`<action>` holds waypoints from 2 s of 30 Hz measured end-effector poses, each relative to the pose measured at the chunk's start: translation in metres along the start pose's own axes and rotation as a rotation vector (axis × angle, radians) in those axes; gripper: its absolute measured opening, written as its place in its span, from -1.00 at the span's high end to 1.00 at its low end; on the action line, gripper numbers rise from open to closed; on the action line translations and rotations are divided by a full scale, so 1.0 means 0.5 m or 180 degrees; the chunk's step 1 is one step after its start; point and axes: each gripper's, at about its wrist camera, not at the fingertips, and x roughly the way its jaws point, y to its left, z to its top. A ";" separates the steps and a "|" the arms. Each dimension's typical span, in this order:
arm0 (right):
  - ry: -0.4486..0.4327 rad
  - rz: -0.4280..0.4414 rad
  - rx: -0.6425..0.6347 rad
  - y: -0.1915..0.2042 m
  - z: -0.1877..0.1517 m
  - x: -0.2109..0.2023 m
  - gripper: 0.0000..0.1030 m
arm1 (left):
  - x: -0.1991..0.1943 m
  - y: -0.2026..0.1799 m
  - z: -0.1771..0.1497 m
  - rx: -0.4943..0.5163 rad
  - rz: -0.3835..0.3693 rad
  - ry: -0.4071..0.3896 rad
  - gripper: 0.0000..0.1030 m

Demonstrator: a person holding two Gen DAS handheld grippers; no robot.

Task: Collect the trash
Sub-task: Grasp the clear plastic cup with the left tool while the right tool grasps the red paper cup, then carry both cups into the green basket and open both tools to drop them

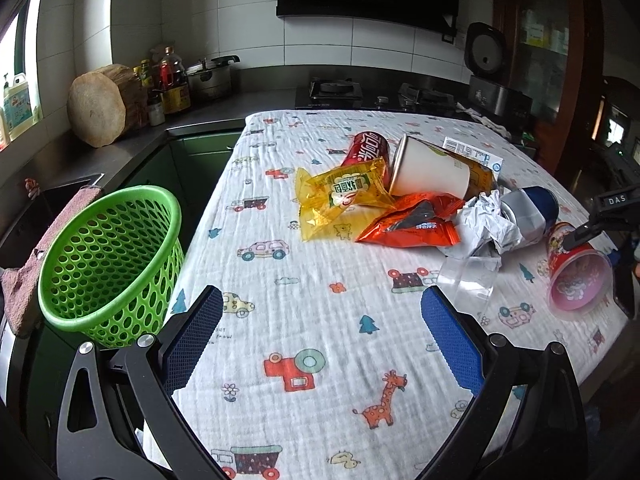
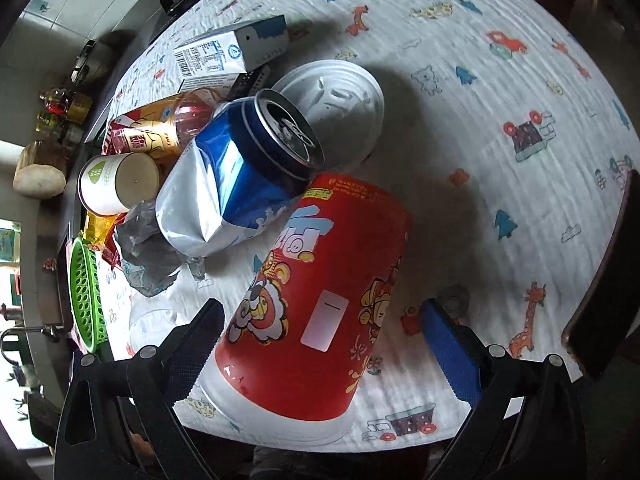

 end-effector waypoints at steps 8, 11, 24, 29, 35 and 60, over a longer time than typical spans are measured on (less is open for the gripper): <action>0.0072 0.0189 -0.0210 0.005 0.002 0.004 -0.56 | 0.012 -0.074 0.007 0.0374 -0.0756 0.0077 -0.90; 0.0058 0.0208 -0.0319 0.005 -0.002 0.003 -0.55 | 0.029 -0.103 0.010 0.0581 -0.1061 0.0135 -0.90; -0.0041 0.0271 -0.0691 -0.004 -0.055 -0.012 -0.40 | 0.153 -0.144 0.022 0.0741 -0.1561 0.0688 -0.58; -0.0020 0.0258 -0.0765 -0.005 -0.070 -0.012 -0.38 | 0.170 -0.142 0.017 0.0701 -0.1683 0.0768 -0.24; -0.0022 0.0242 -0.0870 0.007 -0.085 -0.015 -0.38 | 0.192 -0.136 0.012 0.0591 -0.1718 0.0873 -0.24; 0.0061 0.0581 -0.1539 0.226 -0.139 -0.003 -0.37 | 0.118 -0.050 0.006 0.0491 -0.1589 0.0589 0.61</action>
